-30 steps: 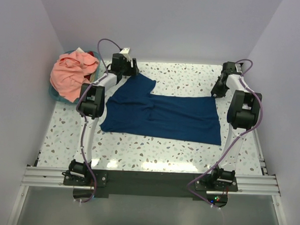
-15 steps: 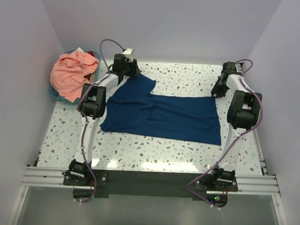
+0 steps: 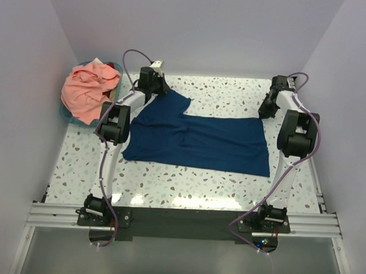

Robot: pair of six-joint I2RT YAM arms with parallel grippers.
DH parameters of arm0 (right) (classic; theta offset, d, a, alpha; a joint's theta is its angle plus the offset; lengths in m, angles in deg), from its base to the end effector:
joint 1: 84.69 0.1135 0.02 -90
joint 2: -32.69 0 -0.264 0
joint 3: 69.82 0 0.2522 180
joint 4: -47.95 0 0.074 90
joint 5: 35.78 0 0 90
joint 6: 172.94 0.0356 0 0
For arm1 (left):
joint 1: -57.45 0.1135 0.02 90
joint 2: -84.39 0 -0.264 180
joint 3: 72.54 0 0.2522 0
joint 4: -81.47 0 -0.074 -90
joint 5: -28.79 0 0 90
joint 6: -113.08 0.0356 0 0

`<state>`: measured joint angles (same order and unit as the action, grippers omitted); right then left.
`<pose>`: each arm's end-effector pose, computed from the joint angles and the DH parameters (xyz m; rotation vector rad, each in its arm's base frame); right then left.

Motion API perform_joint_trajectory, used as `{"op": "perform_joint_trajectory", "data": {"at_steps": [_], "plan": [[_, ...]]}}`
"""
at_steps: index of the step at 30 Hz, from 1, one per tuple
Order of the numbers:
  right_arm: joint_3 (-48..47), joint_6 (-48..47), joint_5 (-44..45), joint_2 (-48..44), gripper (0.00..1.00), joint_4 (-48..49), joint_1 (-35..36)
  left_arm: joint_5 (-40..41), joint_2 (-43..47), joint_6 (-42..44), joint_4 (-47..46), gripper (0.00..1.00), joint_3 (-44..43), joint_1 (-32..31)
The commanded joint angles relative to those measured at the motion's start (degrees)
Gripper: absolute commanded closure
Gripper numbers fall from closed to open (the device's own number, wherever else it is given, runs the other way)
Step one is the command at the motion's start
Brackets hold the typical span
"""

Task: Fold and stack the t-shirts
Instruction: Fold the tshirt

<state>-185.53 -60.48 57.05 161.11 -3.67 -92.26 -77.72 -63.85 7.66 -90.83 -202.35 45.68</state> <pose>0.4731 -0.0647 0.1661 0.7118 2.5953 0.0135 0.5665 -0.1284 0.1251 0.1199 2.0537 -0.5891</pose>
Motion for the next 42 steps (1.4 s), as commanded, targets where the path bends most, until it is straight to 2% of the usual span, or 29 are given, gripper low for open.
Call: {"op": "perform_joint_trajectory", "data": {"at_steps": [1, 16, 31, 34, 42], "plan": [[0.7, 0.04, -0.37, -0.1, 1.0, -1.16, -0.07, -1.5, -0.12, -1.45, -3.51, 1.0, -1.46, -0.1], [-4.48, 3.73, -0.11, 0.95, 1.0, -0.19, -0.07, -4.05, -0.64, -8.74, -10.36, 1.0, -9.19, 0.78], [-18.27, 7.95, -0.63, 7.19, 1.0, -0.89, 0.37, -7.21, -1.88, -13.76, -16.78, 1.0, -14.21, 2.98], [-17.85, 7.78, -1.33, 6.41, 1.0, 0.07, 0.37, -10.63, 1.63, -14.02, -17.92, 1.0, -10.79, 3.42], [-9.5, 5.76, -3.88, -0.36, 1.0, 2.97, 0.37, -20.66, 20.77, -12.27, -18.2, 1.0, 16.44, 3.51]]}}
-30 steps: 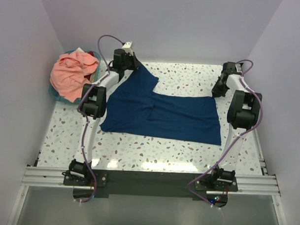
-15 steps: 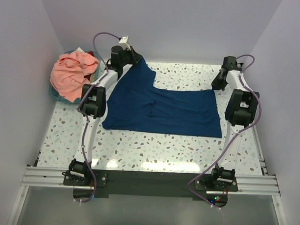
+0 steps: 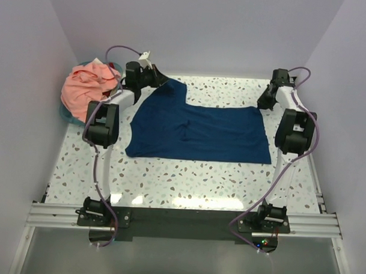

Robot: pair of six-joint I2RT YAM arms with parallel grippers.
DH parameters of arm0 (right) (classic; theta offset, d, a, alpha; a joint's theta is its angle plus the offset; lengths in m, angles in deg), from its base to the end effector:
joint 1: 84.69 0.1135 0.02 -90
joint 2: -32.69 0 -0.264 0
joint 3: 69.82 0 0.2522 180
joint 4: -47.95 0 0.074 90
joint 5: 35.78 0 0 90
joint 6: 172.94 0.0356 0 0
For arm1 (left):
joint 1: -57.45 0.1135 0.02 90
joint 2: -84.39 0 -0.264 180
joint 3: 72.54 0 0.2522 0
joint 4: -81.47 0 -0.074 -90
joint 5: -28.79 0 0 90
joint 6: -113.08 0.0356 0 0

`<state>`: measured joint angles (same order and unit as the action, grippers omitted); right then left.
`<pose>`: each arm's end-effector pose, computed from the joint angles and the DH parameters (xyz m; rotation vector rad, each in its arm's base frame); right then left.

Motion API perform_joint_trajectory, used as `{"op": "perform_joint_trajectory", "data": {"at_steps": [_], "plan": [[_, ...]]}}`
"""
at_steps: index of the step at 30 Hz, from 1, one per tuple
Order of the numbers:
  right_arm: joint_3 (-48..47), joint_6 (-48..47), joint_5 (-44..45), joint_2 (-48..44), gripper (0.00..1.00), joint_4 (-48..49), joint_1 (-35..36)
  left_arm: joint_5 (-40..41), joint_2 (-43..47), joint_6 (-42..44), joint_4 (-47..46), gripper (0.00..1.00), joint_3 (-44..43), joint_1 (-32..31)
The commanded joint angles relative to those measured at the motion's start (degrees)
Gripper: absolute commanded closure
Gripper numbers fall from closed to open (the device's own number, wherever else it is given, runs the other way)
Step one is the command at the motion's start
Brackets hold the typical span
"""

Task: Fold and stack the t-shirts
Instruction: Fold the tshirt

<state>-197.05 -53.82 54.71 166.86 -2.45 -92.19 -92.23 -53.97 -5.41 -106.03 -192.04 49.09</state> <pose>0.5090 -0.0673 0.1801 0.8127 2.4456 0.1308 0.5498 -0.0993 0.1868 0.0879 1.8356 -0.9357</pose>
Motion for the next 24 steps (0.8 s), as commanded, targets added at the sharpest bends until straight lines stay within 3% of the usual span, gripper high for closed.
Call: {"op": "perform_joint_trajectory", "data": {"at_steps": [1, 10, 24], "plan": [[3.68, -1.43, -1.63, -7.68, 1.0, 1.75, 0.3, -7.2, 12.66, 1.41, -2.39, 1.0, 8.5, 0.1], [11.42, -3.63, -1.2, -13.67, 1.0, 0.52, 0.3, -4.93, 28.76, 10.91, 10.52, 1.0, 25.65, 0.1], [19.69, -4.69, 3.81, -19.47, 1.0, -1.59, 0.04, 3.24, 41.06, 20.75, 24.59, 1.0, 35.68, -0.08]]}}
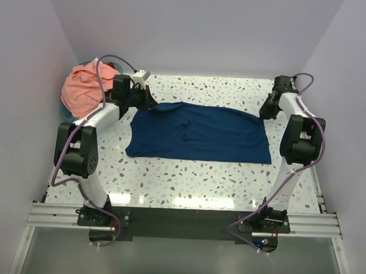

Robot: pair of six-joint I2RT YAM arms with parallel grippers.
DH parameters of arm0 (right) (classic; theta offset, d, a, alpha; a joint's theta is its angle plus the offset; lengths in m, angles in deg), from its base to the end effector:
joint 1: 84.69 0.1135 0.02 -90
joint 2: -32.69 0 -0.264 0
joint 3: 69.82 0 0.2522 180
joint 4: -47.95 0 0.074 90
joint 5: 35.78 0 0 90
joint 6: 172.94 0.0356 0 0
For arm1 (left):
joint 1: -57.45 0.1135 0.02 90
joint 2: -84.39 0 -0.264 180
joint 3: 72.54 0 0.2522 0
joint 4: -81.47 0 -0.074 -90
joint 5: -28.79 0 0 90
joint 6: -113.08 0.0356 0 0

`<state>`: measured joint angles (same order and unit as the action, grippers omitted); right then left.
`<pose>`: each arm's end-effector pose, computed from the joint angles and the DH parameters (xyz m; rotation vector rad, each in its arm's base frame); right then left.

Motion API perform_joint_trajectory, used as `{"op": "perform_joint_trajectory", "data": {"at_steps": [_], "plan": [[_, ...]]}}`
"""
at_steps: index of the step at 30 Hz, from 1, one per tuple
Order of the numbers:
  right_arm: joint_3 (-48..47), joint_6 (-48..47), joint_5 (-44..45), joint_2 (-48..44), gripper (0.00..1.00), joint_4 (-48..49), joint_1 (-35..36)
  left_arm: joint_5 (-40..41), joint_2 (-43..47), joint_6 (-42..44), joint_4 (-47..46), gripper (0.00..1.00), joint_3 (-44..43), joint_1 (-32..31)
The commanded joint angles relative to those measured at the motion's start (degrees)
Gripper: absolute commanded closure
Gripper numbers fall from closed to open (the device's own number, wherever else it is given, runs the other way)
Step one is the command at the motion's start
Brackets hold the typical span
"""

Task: Fold and stack the t-shirts
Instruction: Fold the tshirt

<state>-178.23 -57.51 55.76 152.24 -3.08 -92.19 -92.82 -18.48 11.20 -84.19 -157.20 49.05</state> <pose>0.4448 -0.0595 0.1975 0.7615 2.5455 0.0673 0.3992 -0.0778 0.2359 0.2646 2.1306 -0.7959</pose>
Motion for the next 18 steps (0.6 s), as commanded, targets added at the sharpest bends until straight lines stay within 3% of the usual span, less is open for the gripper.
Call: {"op": "perform_joint_trajectory", "data": {"at_steps": [1, 6, 18], "plan": [[1.66, -1.08, 3.03, -5.46, 1.0, -1.13, -0.05, 6.1, 6.27, 4.49, 3.11, 1.0, 1.71, -0.03], [3.94, -1.17, 5.84, -7.57, 1.0, -2.18, -1.01, 11.48, 10.58, 6.34, 4.52, 1.0, 4.7, -0.21], [6.75, -1.96, 7.16, -9.07, 1.0, -2.71, -1.55, 13.33, 17.26, 6.61, 7.59, 1.0, 9.01, -1.0]]}}
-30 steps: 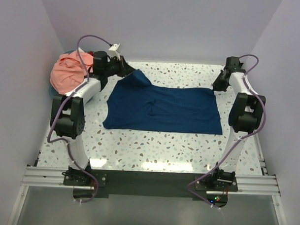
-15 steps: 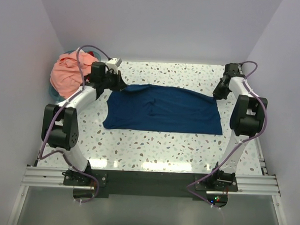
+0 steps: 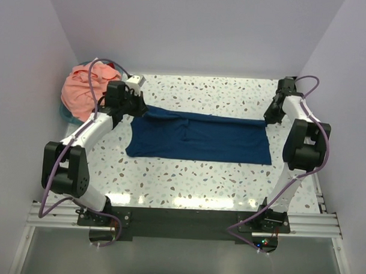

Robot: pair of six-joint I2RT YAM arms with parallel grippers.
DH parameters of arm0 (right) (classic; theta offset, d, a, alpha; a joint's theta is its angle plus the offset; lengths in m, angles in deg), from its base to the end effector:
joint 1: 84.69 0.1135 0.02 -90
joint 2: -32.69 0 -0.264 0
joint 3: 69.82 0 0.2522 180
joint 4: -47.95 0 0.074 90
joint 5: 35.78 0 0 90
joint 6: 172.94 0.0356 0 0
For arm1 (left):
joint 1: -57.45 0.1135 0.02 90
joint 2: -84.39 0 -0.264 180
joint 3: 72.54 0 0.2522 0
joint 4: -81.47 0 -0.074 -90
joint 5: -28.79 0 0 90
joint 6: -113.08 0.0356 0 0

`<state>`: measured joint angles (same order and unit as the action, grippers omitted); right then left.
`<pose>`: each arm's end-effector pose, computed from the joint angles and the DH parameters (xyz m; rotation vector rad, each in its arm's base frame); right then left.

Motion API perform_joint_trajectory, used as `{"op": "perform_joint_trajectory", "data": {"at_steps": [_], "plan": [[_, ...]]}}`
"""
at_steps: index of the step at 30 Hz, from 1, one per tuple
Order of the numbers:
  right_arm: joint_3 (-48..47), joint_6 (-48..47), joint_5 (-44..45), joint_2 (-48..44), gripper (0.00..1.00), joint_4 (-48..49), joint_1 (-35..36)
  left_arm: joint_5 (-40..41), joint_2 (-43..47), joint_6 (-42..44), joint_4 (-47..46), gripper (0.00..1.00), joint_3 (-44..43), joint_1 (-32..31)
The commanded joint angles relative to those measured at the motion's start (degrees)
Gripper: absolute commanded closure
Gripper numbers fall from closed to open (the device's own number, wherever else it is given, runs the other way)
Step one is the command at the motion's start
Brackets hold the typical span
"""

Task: Fold and stack the t-shirts
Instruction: Fold the tshirt

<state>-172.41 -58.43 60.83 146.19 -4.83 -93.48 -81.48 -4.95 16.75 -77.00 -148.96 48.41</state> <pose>0.4158 -0.0684 0.2098 0.7998 2.5484 -0.0674 0.3450 -0.0674 0.2603 0.2555 2.1640 -0.5371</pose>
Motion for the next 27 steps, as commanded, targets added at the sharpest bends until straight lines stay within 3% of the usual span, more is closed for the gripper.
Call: {"op": "perform_joint_trajectory", "data": {"at_steps": [1, 7, 27], "plan": [[1.21, -1.05, 2.18, -3.19, 1.0, -1.05, -0.26, 2.43, 4.34, 0.88, 0.49, 1.0, 1.56, -0.28], [3.84, -0.96, 2.62, -5.47, 1.0, -0.79, -0.34, 5.07, 10.23, -0.61, 0.67, 1.0, 4.82, -0.54], [8.33, -1.83, 3.76, -6.79, 1.0, -1.58, -0.26, 3.4, 16.92, -3.43, 7.17, 1.0, 10.79, -2.21]]}}
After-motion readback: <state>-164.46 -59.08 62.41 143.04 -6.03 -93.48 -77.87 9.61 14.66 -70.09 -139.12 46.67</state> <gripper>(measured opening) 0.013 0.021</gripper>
